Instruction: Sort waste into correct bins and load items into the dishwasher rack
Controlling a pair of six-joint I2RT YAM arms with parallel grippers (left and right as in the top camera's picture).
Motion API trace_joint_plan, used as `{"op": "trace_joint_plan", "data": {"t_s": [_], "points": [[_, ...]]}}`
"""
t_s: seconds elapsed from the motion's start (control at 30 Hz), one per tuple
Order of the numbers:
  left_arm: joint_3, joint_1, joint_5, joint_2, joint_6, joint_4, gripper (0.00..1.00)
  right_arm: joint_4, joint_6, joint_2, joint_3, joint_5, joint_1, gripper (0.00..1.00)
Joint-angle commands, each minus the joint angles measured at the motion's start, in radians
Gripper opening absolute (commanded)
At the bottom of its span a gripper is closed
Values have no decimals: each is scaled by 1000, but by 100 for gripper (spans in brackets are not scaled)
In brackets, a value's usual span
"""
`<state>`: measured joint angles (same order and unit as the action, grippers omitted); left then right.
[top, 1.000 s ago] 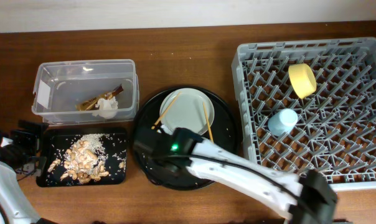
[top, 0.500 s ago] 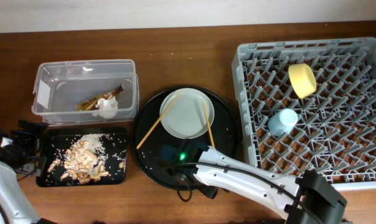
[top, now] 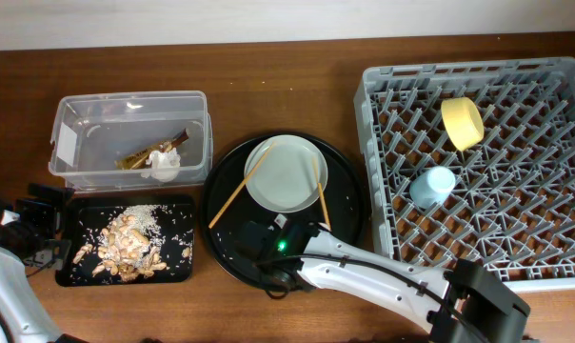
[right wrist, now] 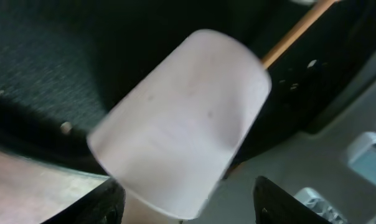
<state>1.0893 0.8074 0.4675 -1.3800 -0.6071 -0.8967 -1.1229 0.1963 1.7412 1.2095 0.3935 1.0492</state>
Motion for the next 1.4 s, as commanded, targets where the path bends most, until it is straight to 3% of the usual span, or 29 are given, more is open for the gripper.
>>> {"op": "trace_joint_plan", "data": {"t_s": [0.0, 0.2, 0.43, 0.53, 0.93, 1.23, 1.37], "points": [[18, 5, 3, 17, -6, -2, 99, 34, -5, 0, -3, 75, 4, 65], [18, 5, 3, 17, -6, -2, 99, 44, -5, 0, -3, 74, 4, 64], [18, 5, 3, 17, -6, -2, 99, 39, -5, 0, -27, 63, 4, 51], [18, 5, 3, 17, -6, -2, 99, 39, 3, 0, -34, 63, 4, 50], [18, 5, 3, 17, -6, -2, 99, 38, 2, 0, -34, 80, 4, 20], [18, 5, 3, 17, -6, -2, 99, 24, 2, 0, -33, 116, 4, 4], [18, 5, 3, 17, -6, -2, 99, 35, 3, 0, -33, 115, 4, 4]]}}
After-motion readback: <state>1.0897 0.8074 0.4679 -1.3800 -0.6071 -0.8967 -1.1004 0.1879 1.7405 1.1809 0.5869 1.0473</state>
